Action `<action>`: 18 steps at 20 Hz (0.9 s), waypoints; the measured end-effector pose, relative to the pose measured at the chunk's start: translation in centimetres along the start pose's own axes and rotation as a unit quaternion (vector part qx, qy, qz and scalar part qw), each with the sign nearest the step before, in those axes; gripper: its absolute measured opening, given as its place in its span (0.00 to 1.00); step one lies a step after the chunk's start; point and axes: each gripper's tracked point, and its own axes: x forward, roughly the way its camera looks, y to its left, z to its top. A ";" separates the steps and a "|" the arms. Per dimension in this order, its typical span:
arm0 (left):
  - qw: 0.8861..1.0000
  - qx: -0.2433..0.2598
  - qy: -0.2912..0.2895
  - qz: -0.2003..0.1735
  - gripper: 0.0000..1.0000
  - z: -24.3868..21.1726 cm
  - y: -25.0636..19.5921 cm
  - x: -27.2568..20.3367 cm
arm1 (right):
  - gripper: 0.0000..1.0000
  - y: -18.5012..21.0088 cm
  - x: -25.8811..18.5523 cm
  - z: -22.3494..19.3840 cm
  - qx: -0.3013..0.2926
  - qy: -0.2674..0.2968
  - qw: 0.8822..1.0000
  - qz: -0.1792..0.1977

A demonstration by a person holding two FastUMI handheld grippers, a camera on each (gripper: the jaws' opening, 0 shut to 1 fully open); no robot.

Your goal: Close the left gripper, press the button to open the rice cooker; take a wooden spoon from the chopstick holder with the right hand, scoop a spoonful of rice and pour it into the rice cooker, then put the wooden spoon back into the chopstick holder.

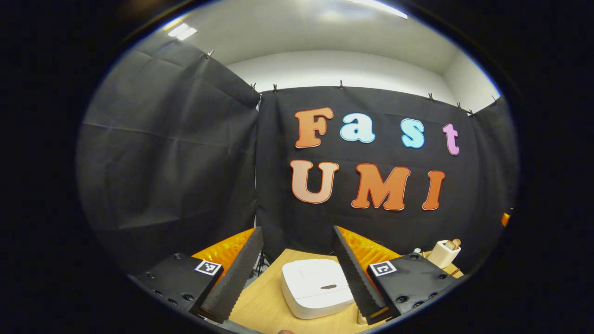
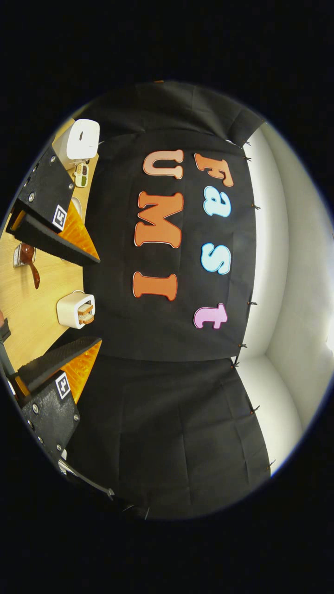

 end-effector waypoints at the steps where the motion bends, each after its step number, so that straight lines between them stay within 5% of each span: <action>1: 1.000 -0.004 0.002 0.000 1.00 -0.1 -0.1 -0.1 | 0.95 -0.1 0.0 0.0 -0.004 0.000 1.000 -0.002; 18: 0.999 0.010 0.023 -0.022 0.99 -0.7 -0.8 0.2 | 0.95 -1.0 -0.2 -0.5 -0.008 0.005 1.000 -0.013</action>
